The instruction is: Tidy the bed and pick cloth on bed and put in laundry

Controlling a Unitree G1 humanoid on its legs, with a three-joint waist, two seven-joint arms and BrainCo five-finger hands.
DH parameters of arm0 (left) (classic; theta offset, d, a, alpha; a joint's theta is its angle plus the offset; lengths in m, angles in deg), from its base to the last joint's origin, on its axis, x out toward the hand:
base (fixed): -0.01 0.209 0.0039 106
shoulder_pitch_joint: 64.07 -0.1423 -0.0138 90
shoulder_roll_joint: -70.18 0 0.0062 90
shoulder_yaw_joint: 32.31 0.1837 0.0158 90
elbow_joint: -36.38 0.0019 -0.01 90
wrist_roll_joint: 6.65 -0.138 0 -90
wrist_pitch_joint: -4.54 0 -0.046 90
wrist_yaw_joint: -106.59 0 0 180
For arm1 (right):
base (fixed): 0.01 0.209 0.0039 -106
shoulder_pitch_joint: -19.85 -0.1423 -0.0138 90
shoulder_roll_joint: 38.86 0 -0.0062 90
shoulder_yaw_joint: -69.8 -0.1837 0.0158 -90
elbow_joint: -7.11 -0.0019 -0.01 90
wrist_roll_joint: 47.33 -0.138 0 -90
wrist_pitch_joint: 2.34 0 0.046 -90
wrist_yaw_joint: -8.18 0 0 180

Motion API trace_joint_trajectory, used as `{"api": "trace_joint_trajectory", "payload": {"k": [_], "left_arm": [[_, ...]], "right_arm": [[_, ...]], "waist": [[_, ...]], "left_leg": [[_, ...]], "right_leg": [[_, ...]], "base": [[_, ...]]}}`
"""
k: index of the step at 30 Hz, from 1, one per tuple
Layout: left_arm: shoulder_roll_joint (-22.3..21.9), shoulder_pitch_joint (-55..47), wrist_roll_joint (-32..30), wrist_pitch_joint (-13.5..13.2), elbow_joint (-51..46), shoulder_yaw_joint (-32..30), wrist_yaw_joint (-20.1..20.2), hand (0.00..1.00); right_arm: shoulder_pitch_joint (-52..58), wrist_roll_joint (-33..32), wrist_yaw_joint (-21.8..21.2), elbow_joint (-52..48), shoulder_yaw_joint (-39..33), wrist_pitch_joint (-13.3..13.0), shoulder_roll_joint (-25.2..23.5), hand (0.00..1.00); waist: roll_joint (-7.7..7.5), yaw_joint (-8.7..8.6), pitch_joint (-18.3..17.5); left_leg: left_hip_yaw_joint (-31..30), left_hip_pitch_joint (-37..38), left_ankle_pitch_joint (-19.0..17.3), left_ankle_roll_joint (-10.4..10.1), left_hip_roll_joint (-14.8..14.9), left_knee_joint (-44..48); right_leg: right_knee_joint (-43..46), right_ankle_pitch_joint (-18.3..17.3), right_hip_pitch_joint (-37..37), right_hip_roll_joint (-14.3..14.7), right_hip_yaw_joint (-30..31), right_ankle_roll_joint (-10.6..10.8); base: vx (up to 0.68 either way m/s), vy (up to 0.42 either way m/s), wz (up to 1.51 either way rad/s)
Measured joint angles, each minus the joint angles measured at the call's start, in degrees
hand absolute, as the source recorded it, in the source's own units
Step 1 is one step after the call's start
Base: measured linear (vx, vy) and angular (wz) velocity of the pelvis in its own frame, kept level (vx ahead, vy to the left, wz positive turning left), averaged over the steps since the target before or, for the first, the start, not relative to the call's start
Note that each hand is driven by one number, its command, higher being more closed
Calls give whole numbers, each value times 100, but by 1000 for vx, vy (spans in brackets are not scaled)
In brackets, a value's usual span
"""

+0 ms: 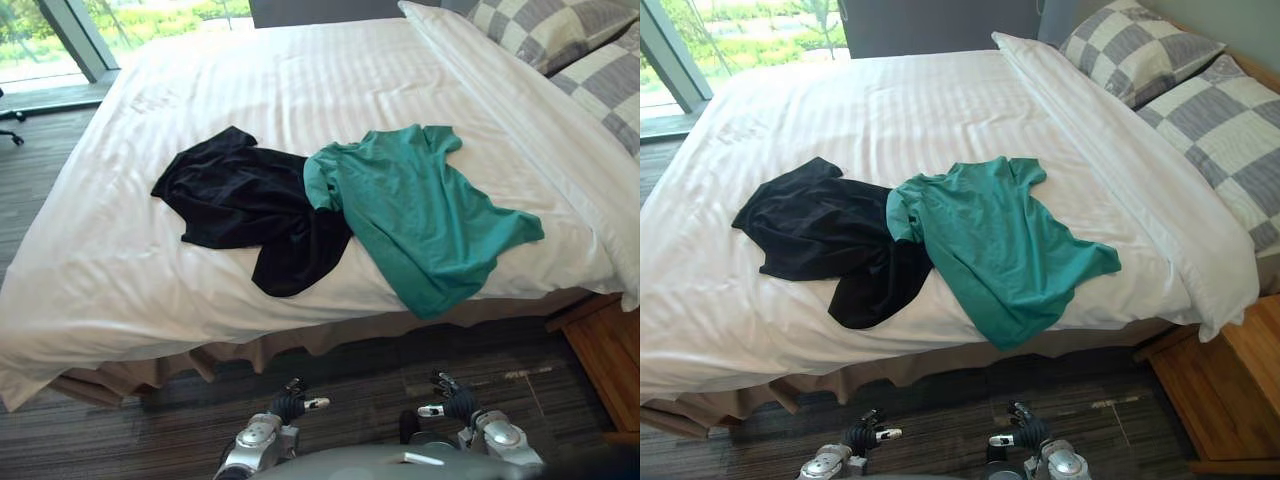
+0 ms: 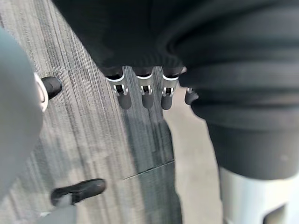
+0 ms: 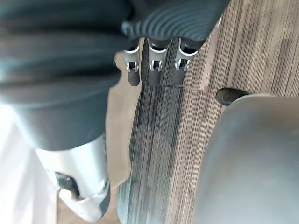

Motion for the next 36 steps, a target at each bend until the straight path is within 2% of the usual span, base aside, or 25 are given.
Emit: {"api": "trace_joint_trajectory", "payload": {"k": [2, 3, 4, 5, 7, 8, 11, 13, 17, 19, 20, 21, 22, 23, 24, 25, 26, 28, 30, 31, 34, 36], "left_arm": [[-29, -6, 163, 6, -123, -44, 2, 0], [-72, -36, 210, 7, -177, -52, 14, 0], [-84, -38, 211, 8, -183, -53, 21, 0], [-129, -48, 220, 9, -192, -57, 71, 0], [-131, -59, 350, 17, -193, -112, 162, 0], [-144, -70, 429, 16, -211, -245, 259, 0], [-153, -100, 433, 5, -216, -373, 298, 0], [-205, -106, 405, 7, -188, -487, 295, 0], [-126, -121, 320, 161, -112, -450, 292, 0], [-137, -101, 116, 275, -45, -261, 282, 0], [-111, -97, 92, 280, -49, -191, 284, 0], [-64, -94, 79, 320, -34, -27, 281, 0], [-64, -34, 78, 387, -38, 39, 291, 0], [-56, 0, 78, 398, -32, 38, 290, 0], [8, 19, 76, 410, 54, 31, 289, 0], [39, 56, 75, 414, 85, 30, 287, 0], [76, 117, 64, 412, 106, 19, 281, 0], [-4, 177, 42, 360, 85, 9, 296, 0], [-109, 158, -52, 302, 92, -41, 277, 0], [-164, 107, -29, 268, 90, -67, 262, 0], [-214, 81, 115, 253, 81, -95, 259, 0], [-190, 86, 154, 246, 69, -103, 177, 0]], "right_arm": [[-17, -136, -22, -92, 38, 130, -8, 0], [-43, -150, -70, -114, 36, 240, -11, 0], [-51, -146, -81, -116, 36, 264, -11, 0], [-81, -143, -123, -117, 20, 328, -21, 0], [-99, -129, -176, -105, 20, 347, -53, 0], [-96, -73, -207, -81, 19, 349, -83, 0], [-103, 43, -232, -44, -32, 343, -121, 0], [-100, 75, -218, -23, -192, 286, -146, 0], [-37, 61, -186, -3, -359, 169, -282, 0], [-29, -19, -144, -56, -464, 27, -242, 0], [-29, -40, -134, -74, -488, 19, -245, 0], [-24, -106, -77, -82, -555, -46, -237, 0], [-24, -210, -55, -136, -650, -101, -223, 0], [-20, -252, -44, -176, -675, -146, -224, 0], [44, -326, -40, -226, -675, -221, -320, 0], [78, -357, -41, -225, -663, -247, -379, 0], [146, -374, -46, -208, -671, -282, -479, 0], [118, -378, -41, -161, -696, -330, -434, 0], [77, -433, -42, -145, -713, -361, -358, 0], [34, -486, -36, -105, -712, -304, -324, 0], [24, -672, 36, -22, -702, -64, -303, 0], [24, -939, 182, 13, -745, 149, -317, 0]], "waist": [[-27, -13, 95], [35, 7, 90], [61, 11, 94], [168, 16, 113], [184, 26, 125], [172, 91, 133], [176, 130, 129], [259, 121, 126], [148, 120, 124], [233, 67, 64], [231, 62, 65], [229, -17, 72], [264, -151, 113], [285, -215, 127], [138, -265, 106], [33, -255, 102], [-103, -235, 102], [-40, -103, 117], [110, -165, 193], [201, -187, 186], [236, -153, 144], [204, -77, 137]], "left_leg": [[-33, -222, 187, 146, -69, 401], [-45, -275, 355, 184, -178, 357], [-52, -266, 393, 189, -219, 290], [-57, -218, 420, 197, -260, 34], [-71, -151, 419, 196, -264, -193], [-66, -45, 411, 186, -256, -406], [-14, 95, 300, 94, -189, -723], [90, 266, -3, -9, -119, -978], [95, 508, -271, -19, -141, -990], [56, 520, -216, 69, -243, -1019], [-11, 520, -201, 93, -279, -1026], [-251, 536, -162, 153, -373, -1052], [-463, 621, -155, 182, -339, -1051], [-543, 639, -167, 203, -310, -1050], [-693, 641, -172, 204, -331, -1033], [-736, 644, -185, 185, -374, -1033], [-823, 665, -275, 78, -424, -1066], [-779, 640, -283, 62, -334, -1083], [-764, 741, -267, 42, -282, -1077], [-662, 817, -237, 17, -247, -1073], [-531, 841, -176, 25, -255, -1073], [-480, 812, -175, 25, -279, -1082]], "right_leg": [[2, 1, -59, -195, -43, -1], [3, 6, -140, -325, -101, 1], [2, 6, -163, -347, -109, 1], [-1, 29, -219, -335, -173, 13], [-3, 113, -206, -305, -282, 69], [-4, 157, -170, -251, -355, 74], [-5, 180, -165, -134, -490, 103], [-9, 241, -123, -23, -622, 133], [46, 209, 79, -63, -720, 96], [1314, -244, -547, -216, -711, 88], [1530, -305, -649, -265, -709, 86], [2127, -430, -854, -420, -724, 94], [2934, -599, -1203, -546, -731, 98], [3050, -729, -1256, -533, -718, 117], [2687, -815, -1225, -444, -675, 109], [2494, -717, -1200, -414, -640, 43], [2320, -712, -1135, -403, -678, 66], [2251, -669, -1136, -299, -687, 27], [1951, -564, -887, -213, -698, 54], [1559, -396, -609, -136, -711, 74], [707, 34, -197, -21, -713, 94], [182, 331, -28, 14, -710, 96]], "base": [[-103, -32, -23], [-77, -11, -19], [-37, -8, -5], [-13, -6, 5], [-11, -9, 22], [-13, -11, 23], [-8, -4, 9], [12, 37, 2], [61, 44, -8], [146, 91, -18], [129, 68, -4], [112, 22, 27], [105, 0, 43], [106, -33, 75], [84, -55, 62], [96, -101, 71], [117, -66, 26], [110, -34, 0], [47, -26, -6], [28, 14, -13], [2, 2, -7], [-53, -22, -10]]}}
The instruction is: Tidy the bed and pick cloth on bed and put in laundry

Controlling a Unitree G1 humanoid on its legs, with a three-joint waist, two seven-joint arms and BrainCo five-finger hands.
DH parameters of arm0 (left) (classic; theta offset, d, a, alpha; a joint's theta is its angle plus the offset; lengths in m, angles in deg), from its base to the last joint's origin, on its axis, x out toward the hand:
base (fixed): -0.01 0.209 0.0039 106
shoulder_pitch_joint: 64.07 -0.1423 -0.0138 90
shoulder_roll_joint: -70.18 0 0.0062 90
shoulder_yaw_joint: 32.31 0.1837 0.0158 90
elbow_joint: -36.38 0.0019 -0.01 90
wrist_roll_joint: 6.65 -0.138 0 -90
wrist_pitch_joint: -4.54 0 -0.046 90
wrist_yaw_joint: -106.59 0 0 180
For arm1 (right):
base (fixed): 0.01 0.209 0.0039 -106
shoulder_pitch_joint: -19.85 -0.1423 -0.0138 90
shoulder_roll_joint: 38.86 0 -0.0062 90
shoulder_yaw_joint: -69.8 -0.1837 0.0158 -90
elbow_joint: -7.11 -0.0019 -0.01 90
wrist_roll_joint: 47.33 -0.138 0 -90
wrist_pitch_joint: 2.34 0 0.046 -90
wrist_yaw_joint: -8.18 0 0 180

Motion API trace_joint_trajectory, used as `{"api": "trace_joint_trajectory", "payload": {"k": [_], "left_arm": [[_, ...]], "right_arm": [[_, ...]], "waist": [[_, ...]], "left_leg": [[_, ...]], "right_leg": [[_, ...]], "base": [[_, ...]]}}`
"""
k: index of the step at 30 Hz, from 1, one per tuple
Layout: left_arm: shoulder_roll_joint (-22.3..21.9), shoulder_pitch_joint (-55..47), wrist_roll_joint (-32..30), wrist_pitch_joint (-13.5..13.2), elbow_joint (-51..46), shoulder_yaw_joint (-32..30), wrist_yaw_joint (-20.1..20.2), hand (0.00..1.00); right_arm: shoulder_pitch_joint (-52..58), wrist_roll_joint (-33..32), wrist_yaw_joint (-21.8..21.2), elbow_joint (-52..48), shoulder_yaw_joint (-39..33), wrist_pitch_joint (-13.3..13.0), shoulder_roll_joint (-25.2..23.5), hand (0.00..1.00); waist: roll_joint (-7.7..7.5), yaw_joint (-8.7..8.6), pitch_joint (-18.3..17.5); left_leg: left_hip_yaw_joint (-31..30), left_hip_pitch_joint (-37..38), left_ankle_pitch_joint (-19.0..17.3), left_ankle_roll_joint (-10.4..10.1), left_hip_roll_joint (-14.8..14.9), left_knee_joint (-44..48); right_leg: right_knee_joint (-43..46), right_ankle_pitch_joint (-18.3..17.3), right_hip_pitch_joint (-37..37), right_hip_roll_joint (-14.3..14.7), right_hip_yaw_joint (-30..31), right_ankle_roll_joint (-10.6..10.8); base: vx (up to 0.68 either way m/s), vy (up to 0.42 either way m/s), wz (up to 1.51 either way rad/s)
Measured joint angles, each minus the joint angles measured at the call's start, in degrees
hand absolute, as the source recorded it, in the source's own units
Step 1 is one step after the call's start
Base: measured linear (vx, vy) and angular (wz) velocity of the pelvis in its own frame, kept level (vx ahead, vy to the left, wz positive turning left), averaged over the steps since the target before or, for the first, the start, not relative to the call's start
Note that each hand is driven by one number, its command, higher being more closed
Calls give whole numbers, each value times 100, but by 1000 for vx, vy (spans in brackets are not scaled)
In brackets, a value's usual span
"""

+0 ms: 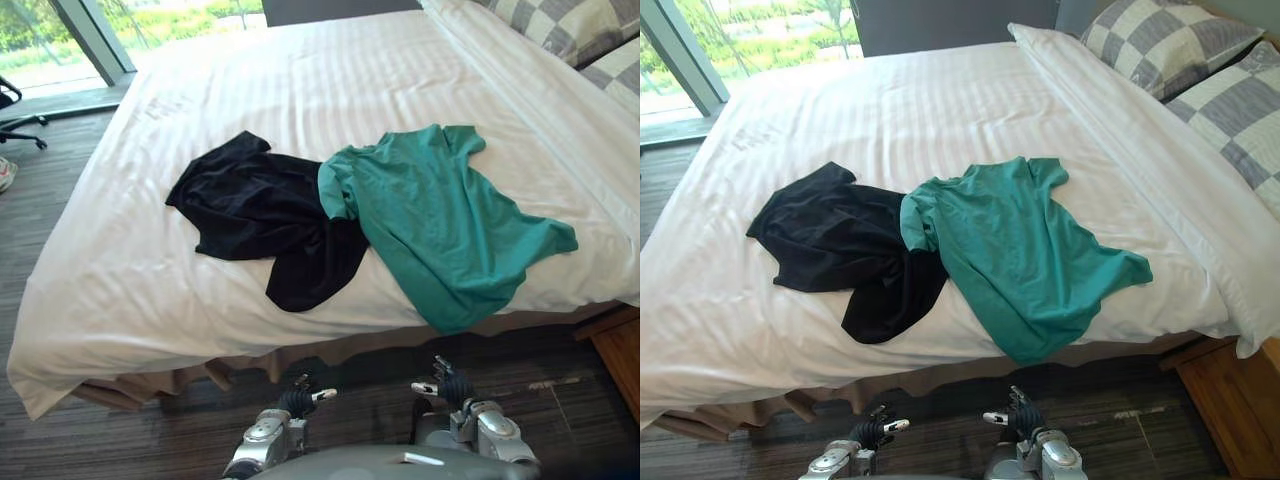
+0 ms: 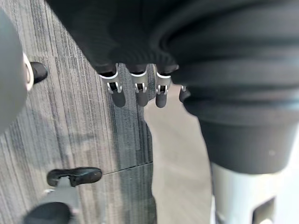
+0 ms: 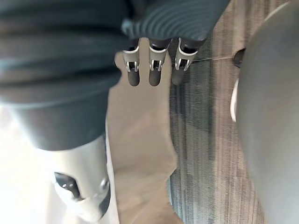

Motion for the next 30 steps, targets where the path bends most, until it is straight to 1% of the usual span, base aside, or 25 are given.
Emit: {"api": "trace_joint_trajectory", "payload": {"k": [1, 2, 4, 5, 6, 8, 10, 11, 13, 14, 15, 16, 17, 19, 20, 21, 22, 23, 24, 25, 26, 28, 29, 30], "left_arm": [[4, 1, 59, 8, -3, -128, -184, 0], [3, 1, 60, 9, -3, -136, -195, 0], [9, -49, 627, 107, 10, -445, -579, 0], [11, -67, 706, 129, 10, -537, -648, 0], [27, -115, 984, 163, 8, -808, -857, 0], [92, -135, 1370, 218, -37, -1338, -1165, 0], [330, -324, 1624, 295, -535, -1995, -1569, 0], [380, -344, 1626, 299, -640, -2074, -1637, 0], [650, -436, 1620, 284, -1407, -2564, -1915, 0], [701, -440, 1618, 268, -1514, -2641, -1943, 0], [816, -464, 1612, 230, -1712, -2746, -2023, 0], [966, -523, 1575, 176, -2210, -2971, -2131, 0], [1002, -551, 1525, 143, -2385, -3026, -2154, 0], [1215, -670, 1235, -62, -3064, -3143, -2168, 0], [1478, -720, 955, -183, -3578, -3203, -2155, 0], [1553, -708, 833, -216, -3707, -3232, -2149, 0], [1798, -663, 538, -305, -4021, -3241, -2132, 0], [1885, -638, 418, -356, -4122, -3235, -2124, 0], [2038, -554, 199, -433, -4352, -3234, -2100, 0], [2225, -306, -46, -486, -4582, -3184, -1986, 0], [2304, -213, -99, -491, -4676, -3123, -1960, 0], [2635, 242, -425, -494, -5071, -2770, -1735, 0], [2659, 339, -495, -490, -5106, -2705, -1679, 0], [2665, 552, -532, -464, -5173, -2534, -1559, 0]], "right_arm": [[5, -335, 127, 53, -133, 142, -5, 0], [6, -364, 137, 54, -144, 152, -5, 0], [78, -940, 479, 99, -593, 194, -77, 0], [105, -1015, 534, 92, -671, 190, -92, 0], [232, -1129, 746, 17, -868, 136, -134, 0], [465, -1288, 1001, -300, -1165, 6, -151, 0], [841, -1267, 1324, -1068, -1657, -208, -122, 0], [908, -1261, 1373, -1228, -1716, -257, -105, 0], [1283, -1097, 1535, -2417, -1975, -321, 126, 0], [1343, -1032, 1549, -2665, -2034, -332, 171, 0], [1458, -924, 1563, -3149, -2128, -349, 266, 0], [1643, -664, 1561, -4050, -2336, -358, 383, 0], [1675, -577, 1558, -4290, -2383, -358, 420, 0], [1792, -85, 1494, -5204, -2527, -348, 573, 0], [1821, 222, 1352, -5792, -2552, -307, 756, 0], [1807, 300, 1298, -5923, -2556, -283, 815, 0], [1728, 421, 1066, -6185, -2536, -198, 1029, 0], [1682, 435, 985, -6240, -2528, -167, 1116, 0], [1555, 514, 790, -6297, -2523, -90, 1294, 0], [1434, 527, 529, -6383, -2504, 82, 1537, 0], [1384, 527, 447, -6389, -2485, 121, 1628, 0], [1029, 526, 169, -6391, -2303, 357, 1971, 0], [969, 526, 136, -6391, -2243, 389, 2026, 0], [816, 526, 73, -6388, -2094, 475, 2108, 0]], "waist": [[-19, 34, -1], [-19, 33, -2], [-32, 33, -22], [-36, 34, -31], [-42, 36, -46], [-52, 40, -64], [-70, 39, -102], [-73, 38, -105], [-173, 50, -195], [-184, 73, -227], [-202, 138, -303], [-256, 150, -422], [-268, 152, -433], [-319, 136, -507], [-331, 112, -579], [-364, 104, -601], [-364, 54, -631], [-351, 36, -641], [-379, 19, -674], [-362, 16, -663], [-364, 17, -664], [-369, 10, -668], [-357, -6, -661], [-310, -35, -628]], "left_leg": [[31, -16, 1, -1, -7, -3], [33, -16, 3, -3, -6, -3], [172, 30, 21, -29, 11, -10], [186, 32, 22, -30, 19, -11], [241, 34, 27, -39, 42, -19], [330, 34, 28, -42, 76, -43], [480, 48, 59, -96, 152, -149], [494, 47, 59, -96, 162, -165], [568, -1, 64, -107, 184, -208], [584, -7, 63, -107, 188, -207], [586, -42, 61, -106, 194, -208], [583, -97, 62, -107, 201, -149], [579, -100, 62, -107, 205, -138], [524, -191, 62, -107, 217, -77], [506, -277, 69, -112, 216, -64], [498, -283, 71, -113, 212, -59], [472, -295, 78, -117, 186, -59], [462, -301, 78, -117, 183, -60], [452, -300, 78, -117, 170, -61], [435, -323, 78, -117, 146, -61], [428, -336, 78, -117, 137, -61], [343, -449, 101, -82, 64, -50], [316, -482, 106, -76, 50, -45], [304, -497, 117, -59, 23, -50]], "right_leg": [[-152, 98, 43, 16, 7, -13], [-152, 98, 44, 16, 7, -14], [-155, 112, 55, 40, 31, -33], [-160, 114, 54, 46, 30, -35], [-180, 121, 52, 64, 24, -45], [-182, 132, 42, 83, 4, -67], [-185, 134, 34, 92, -93, -99], [-185, 134, 36, 97, -116, -100], [-186, 122, -2, 92, -192, -157], [-186, 128, -10, 92, -195, -163], [-185, 138, -32, 88, -214, -172], [-184, 162, -60, 76, -272, -170], [-184, 166, -57, 76, -278, -170], [-183, 183, -85, 63, -331, -165], [-181, 214, -156, 64, -334, -154], [-181, 223, -158, 65, -335, -151], [-181, 235, -163, 65, -335, -155], [-181, 242, -168, 63, -335, -153], [-181, 249, -167, 60, -332, -147], [-179, 268, -186, 60, -330, -144], [-178, 279, -199, 53, -328, -142], [-152, 333, -293, 3, -298, -132], [-151, 341, -312, -8, -297, -128], [-150, 358, -328, -31, -288, -119]], "base": [[-71, -34, -10], [-59, -35, -5], [-67, -37, -10], [-72, -41, -9], [-63, -37, 0], [-87, -45, 3], [-96, -47, 11], [-105, -57, 21], [-115, -53, 12], [-85, -39, -3], [-44, -31, 2], [-44, -31, 5], [-28, -23, 6], [-22, -16, 10], [-15, -17, 9], [-7, -12, 4], [0, 0, 0], [0, 0, 0], [0, 0, 0], [0, 0, 0], [-18, 0, 3], [-11, 4, 2], [-26, 7, 6], [0, 0, 0]]}}
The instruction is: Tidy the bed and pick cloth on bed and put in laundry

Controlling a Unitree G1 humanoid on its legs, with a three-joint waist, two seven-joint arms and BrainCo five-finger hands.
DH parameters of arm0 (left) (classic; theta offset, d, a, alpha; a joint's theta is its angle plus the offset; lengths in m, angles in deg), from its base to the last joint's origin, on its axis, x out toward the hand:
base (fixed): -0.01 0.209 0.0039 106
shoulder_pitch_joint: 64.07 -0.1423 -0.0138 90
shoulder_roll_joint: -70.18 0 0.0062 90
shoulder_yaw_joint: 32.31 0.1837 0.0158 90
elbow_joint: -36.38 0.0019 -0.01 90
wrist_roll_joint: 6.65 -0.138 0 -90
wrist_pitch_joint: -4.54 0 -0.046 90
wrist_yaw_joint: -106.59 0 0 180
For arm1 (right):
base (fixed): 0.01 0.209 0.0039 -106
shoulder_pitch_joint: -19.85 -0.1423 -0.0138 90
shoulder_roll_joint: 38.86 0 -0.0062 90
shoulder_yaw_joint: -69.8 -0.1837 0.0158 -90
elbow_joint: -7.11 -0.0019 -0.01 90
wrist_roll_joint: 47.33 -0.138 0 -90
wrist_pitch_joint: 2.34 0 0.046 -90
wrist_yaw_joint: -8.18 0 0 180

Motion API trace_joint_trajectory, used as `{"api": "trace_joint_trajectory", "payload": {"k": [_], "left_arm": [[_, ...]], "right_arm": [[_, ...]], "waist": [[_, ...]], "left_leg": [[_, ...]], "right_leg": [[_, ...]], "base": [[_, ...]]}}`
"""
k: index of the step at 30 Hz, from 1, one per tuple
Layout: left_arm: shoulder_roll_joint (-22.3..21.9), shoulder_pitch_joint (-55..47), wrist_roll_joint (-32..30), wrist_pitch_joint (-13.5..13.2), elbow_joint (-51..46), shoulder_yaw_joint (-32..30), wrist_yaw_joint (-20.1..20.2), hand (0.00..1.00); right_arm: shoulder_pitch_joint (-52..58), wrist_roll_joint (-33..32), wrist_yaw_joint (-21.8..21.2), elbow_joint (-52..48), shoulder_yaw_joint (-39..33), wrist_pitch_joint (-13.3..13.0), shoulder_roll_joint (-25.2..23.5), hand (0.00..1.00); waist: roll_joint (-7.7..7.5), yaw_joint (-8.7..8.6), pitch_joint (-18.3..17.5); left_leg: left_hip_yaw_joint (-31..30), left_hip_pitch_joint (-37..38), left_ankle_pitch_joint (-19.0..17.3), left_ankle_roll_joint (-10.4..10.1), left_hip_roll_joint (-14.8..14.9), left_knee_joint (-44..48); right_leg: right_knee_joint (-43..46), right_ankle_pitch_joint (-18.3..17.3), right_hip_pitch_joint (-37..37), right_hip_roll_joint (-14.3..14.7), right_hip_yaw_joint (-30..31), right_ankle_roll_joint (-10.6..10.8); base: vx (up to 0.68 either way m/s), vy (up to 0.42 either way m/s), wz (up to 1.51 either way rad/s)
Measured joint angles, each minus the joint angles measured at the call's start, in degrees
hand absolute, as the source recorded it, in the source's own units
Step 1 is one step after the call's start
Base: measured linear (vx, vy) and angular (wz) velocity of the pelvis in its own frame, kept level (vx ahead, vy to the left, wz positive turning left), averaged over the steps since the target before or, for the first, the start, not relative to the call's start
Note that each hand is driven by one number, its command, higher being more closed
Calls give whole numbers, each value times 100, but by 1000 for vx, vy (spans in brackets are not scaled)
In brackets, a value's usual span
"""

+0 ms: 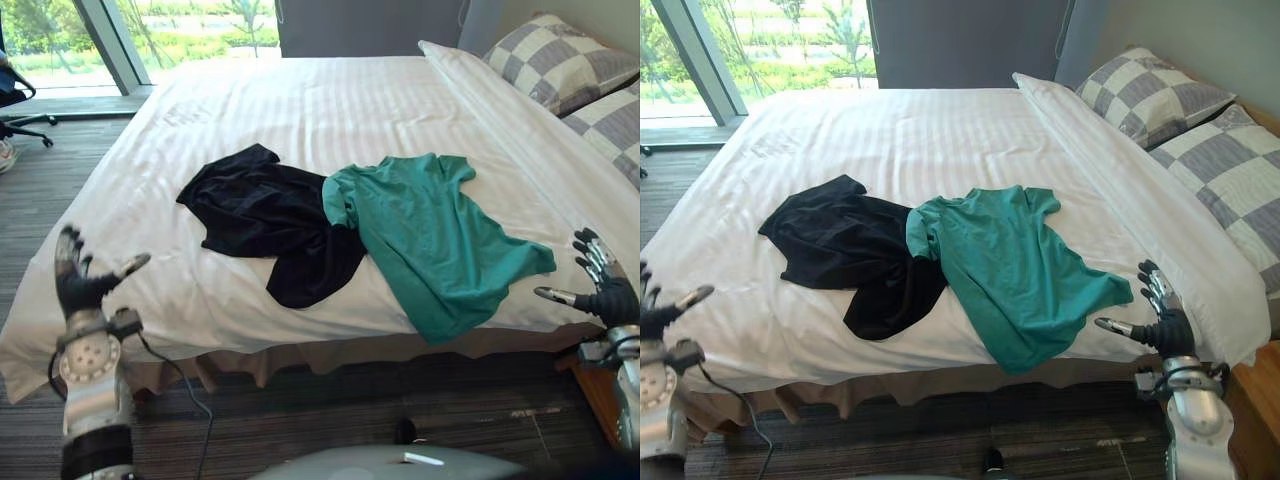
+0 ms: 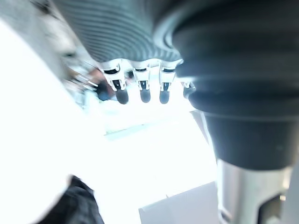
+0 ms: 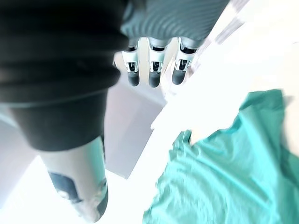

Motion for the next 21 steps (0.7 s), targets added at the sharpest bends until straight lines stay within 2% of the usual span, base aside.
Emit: {"api": "trace_joint_trajectory", "payload": {"k": [1, 3, 6, 7, 9, 10, 13, 14, 16, 17, 20, 21], "left_arm": [[-4, 178, -198, 36, -1, 207, 134, 0], [-3, 376, -491, 133, 16, 458, 252, 0], [91, 1137, -1009, 298, 450, 1113, 264, 0], [231, 1703, -1207, 434, 847, 1423, 228, 0], [329, 2201, -1394, 582, 1174, 1628, 84, 0], [404, 2642, -1607, 774, 1432, 1814, -82, 0], [416, 3014, -1845, 1019, 1640, 1989, -282, 0], [416, 3035, -1932, 1021, 1635, 2005, -357, 0], [428, 3072, -2208, 1051, 1637, 2070, -777, 0], [468, 3125, -2231, 1100, 1639, 2107, -854, 0], [973, 4094, -2220, 1393, 2025, 2562, -804, 0], [1224, 4622, -2209, 1617, 2060, 2715, -695, 0]], "right_arm": [[-184, 0, -38, 4, 191, 99, 6, 0], [-413, -1, -40, 10, 458, 197, 6, 0], [-1122, -1, 151, 131, 1034, 385, -3, 0], [-1725, -1, 315, 324, 1284, 449, -5, 0], [-2346, -1, 442, 489, 1404, 504, -4, 0], [-2904, -8, 580, 550, 1400, 549, 12, 0], [-3397, -51, 697, 550, 1404, 569, 257, 0], [-3471, -72, 728, 558, 1416, 591, 339, 0], [-3618, -288, 909, 648, 1563, 601, 643, 0], [-3690, -310, 934, 707, 1614, 606, 720, 0], [-4272, -502, 952, 968, 1772, 756, 935, 0], [-4478, -624, 941, 910, 1882, 770, 947, 0]], "waist": [[70, -10, 48], [114, -58, 154], [-4, -65, 457], [-145, -66, 769], [-285, -46, 1077], [-388, -49, 1417], [-373, -57, 1861], [-368, -53, 1974], [-384, 35, 2044], [-383, 46, 2058], [-365, 46, 2145], [-380, 46, 2167]], "left_leg": [[1, 10, 1, 1, -16, -3], [6, -6, 17, 27, -40, -23], [-17, -483, 56, 83, -80, 116], [-16, -770, 83, 111, -93, 241], [-21, -1088, 112, 135, -79, 400], [-53, -1399, 141, 145, -33, 611], [-177, -1799, 135, 143, 69, 862], [-198, -1833, 133, 140, 94, 881], [-249, -2193, 86, 124, 194, 1069], [-272, -2268, 75, 122, 212, 1111], [-352, -2577, 67, 126, 262, 1305], [-328, -2660, 59, 140, 255, 1326]], "right_leg": [[1, 15, -8, -8, 52, 4], [2, 44, -56, -15, 107, -3], [1, 179, -477, -83, 164, -47], [3, 269, -742, -108, 240, -87], [5, 367, -1019, -119, 304, -131], [7, 492, -1268, -109, 320, -167], [61, 541, -1489, -71, 267, -197], [63, 539, -1505, -52, 247, -199], [139, 525, -1851, 13, 249, -220], [199, 515, -1932, 21, 264, -233], [518, 467, -2279, 12, 350, -295], [697, 421, -2463, -7, 441, -263]], "base": [[-21, 3, -4], [-35, -4, -9], [-120, -40, -3], [-188, -79, -3], [-155, -77, -2], [-132, -92, 4], [-62, -49, 10], [-35, -34, 14], [-6, -29, 7], [2, -18, 7], [-17, 12, 6], [-48, 18, -1]]}}
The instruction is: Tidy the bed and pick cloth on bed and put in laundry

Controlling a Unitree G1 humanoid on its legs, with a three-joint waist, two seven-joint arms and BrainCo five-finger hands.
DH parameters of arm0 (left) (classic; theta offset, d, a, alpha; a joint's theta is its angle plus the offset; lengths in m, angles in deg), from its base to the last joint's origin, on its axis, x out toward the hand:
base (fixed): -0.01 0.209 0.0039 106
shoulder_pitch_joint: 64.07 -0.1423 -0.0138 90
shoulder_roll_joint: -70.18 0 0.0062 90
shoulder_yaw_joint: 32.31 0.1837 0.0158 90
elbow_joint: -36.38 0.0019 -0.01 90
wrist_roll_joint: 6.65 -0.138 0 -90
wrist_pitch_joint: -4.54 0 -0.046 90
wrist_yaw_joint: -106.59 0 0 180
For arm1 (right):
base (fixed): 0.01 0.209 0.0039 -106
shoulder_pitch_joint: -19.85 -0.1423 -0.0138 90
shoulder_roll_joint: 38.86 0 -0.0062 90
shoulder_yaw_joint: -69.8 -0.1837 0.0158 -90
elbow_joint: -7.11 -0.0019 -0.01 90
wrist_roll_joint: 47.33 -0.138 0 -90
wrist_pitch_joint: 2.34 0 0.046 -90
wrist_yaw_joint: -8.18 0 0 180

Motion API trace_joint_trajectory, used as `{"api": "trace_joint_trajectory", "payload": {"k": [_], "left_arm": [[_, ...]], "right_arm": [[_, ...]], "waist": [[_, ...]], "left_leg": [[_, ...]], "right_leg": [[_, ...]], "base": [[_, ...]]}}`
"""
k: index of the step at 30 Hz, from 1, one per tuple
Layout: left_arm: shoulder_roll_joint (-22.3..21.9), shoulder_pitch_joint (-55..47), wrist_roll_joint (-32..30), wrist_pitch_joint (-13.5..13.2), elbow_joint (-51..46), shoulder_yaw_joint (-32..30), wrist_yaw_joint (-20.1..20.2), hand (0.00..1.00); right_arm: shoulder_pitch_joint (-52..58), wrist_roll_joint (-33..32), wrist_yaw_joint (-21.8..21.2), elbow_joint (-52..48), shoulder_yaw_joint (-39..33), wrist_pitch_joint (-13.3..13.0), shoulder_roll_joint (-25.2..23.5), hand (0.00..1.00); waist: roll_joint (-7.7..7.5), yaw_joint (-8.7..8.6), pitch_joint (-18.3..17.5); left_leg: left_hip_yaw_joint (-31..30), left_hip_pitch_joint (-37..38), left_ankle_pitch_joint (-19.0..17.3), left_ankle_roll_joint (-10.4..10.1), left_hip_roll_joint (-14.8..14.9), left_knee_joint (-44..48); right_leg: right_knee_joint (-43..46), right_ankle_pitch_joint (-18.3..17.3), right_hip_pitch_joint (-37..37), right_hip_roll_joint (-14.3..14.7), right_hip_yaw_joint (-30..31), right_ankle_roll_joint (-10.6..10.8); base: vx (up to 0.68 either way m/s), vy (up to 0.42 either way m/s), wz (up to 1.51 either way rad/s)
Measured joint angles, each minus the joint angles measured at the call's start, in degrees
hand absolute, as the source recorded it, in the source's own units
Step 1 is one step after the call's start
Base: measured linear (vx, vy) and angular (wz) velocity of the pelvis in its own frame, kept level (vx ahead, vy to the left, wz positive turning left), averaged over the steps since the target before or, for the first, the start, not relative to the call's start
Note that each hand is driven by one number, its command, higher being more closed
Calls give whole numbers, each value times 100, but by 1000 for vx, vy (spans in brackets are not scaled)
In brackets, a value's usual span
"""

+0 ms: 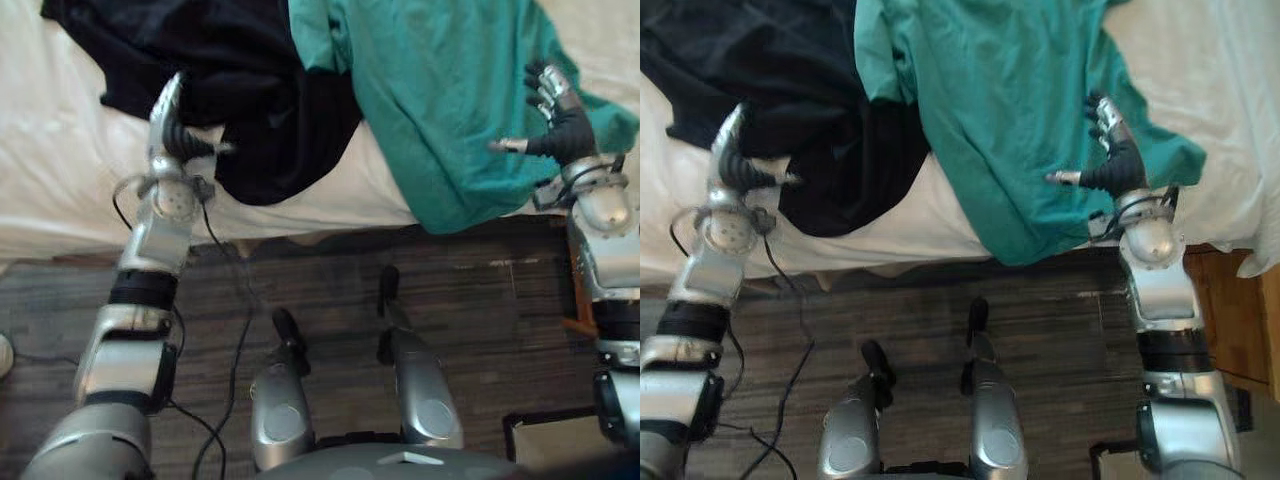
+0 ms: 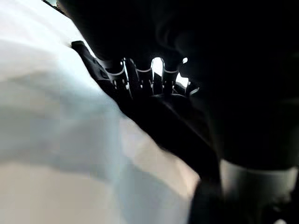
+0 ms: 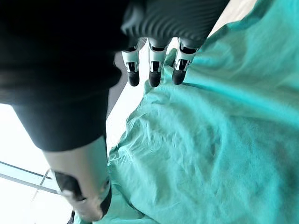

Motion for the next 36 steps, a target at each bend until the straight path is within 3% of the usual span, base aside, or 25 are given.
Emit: {"api": "trace_joint_trajectory", "payload": {"k": [1, 4, 11, 14, 18, 20, 21, 23, 25, 26, 28, 31, 33, 36], "left_arm": [[156, 434, 40, 187, -67, 110, 109, 0], [216, 692, 45, 395, -455, 168, 87, 0], [43, 679, 129, 460, -901, 165, -298, 0], [45, 700, 235, 448, -1122, 104, -240, 0], [7, 701, 199, 755, -1007, 79, 532, 0], [-81, 708, -34, 1097, -698, 59, 1217, 0], [-208, 684, -184, 1253, -458, -8, 1523, 100], [-360, 517, -792, 1327, -434, -336, 1997, 100], [-417, 481, -1149, 1409, -341, -523, 2487, 100], [-417, 453, -1148, 1421, -246, -533, 2522, 100], [-430, 277, -1144, 1484, -4, -544, 2522, 100], [-430, 24, -1080, 1501, 131, -639, 2497, 100], [-430, -160, -1023, 1484, 131, -780, 2438, 100], [-431, -472, -834, 1280, 148, -809, 1965, 100]], "right_arm": [[16, -71, -13, -243, 9, -2, -1, 0], [155, -75, -82, -707, -5, -2, -12, 0], [660, -59, -394, -1512, -195, -10, -10, 0], [759, -63, -504, -1716, -319, -61, -5, 0], [699, -187, -610, -1931, -361, -119, 5, 0], [680, -233, -688, -2084, -397, -119, 7, 0], [678, -235, -707, -2202, -463, -119, 7, 0], [606, -239, -758, -2395, -544, -115, 54, 0], [366, -224, -873, -2473, -496, -93, 184, 0], [271, -219, -923, -2469, -466, -80, 181, 0], [-10, -108, -1030, -2466, -135, -38, 180, 0], [-345, 114, -1122, -2460, 359, -46, 180, 0], [-589, 138, -1189, -2451, 635, -51, 178, 0], [-804, 372, -1254, -2452, 935, -101, 178, 0]], "waist": [[2, -15, 1], [19, -60, 16], [90, -140, 58], [98, -165, 54], [123, -270, 44], [169, -329, 41], [209, -342, 28], [282, -366, 30], [465, -399, -25], [541, -419, -51], [704, -469, -147], [816, -519, -222], [839, -549, -237], [835, -614, -244]], "left_leg": [[1, -133, -17, 29, -19, 44], [45, -343, -7, 53, -28, 88], [383, -227, -2, 45, -2, -6], [556, -176, 23, 18, -25, -95], [678, -182, 190, -6, -108, -347], [701, -212, 253, -19, -118, -439], [723, -236, 276, -25, -121, -473], [792, -283, 282, -24, -115, -474], [875, -293, 282, -23, -115, -517], [903, -264, 284, -21, -123, -557], [981, -116, 286, -14, -188, -656], [1075, 4, 278, 0, -228, -697], [1110, 80, 285, 1, -259, -779], [1121, 168, 288, 4, -308, -825]], "right_leg": [[123, -95, -174, -44, 19, 8], [263, -152, -449, -72, 70, -16], [497, -284, -662, -35, 292, -19], [709, -371, -857, -56, 366, -56], [1007, -507, -1190, -67, 493, -88], [1089, -551, -1307, -60, 511, -113], [1125, -565, -1374, -49, 526, -119], [1160, -576, -1493, -20, 585, -131], [1170, -583, -1576, -14, 643, -121], [1170, -593, -1577, -14, 661, -107], [1255, -657, -1577, -7, 774, -65], [1369, -724, -1578, -6, 844, -55], [1379, -728, -1578, 4, 880, -50], [1508, -804, -1577, -17, 925, -28]], "base": [[-46, 16, 1], [-10, -5, 0], [22, -10, -15], [24, -4, -21], [26, -45, -7], [15, -47, 1], [21, -50, -7], [27, -44, -11], [42, -39, -14], [52, -23, -18], [50, 2, -21], [54, -3, -14], [52, -18, -10], [24, -10, -4]]}}
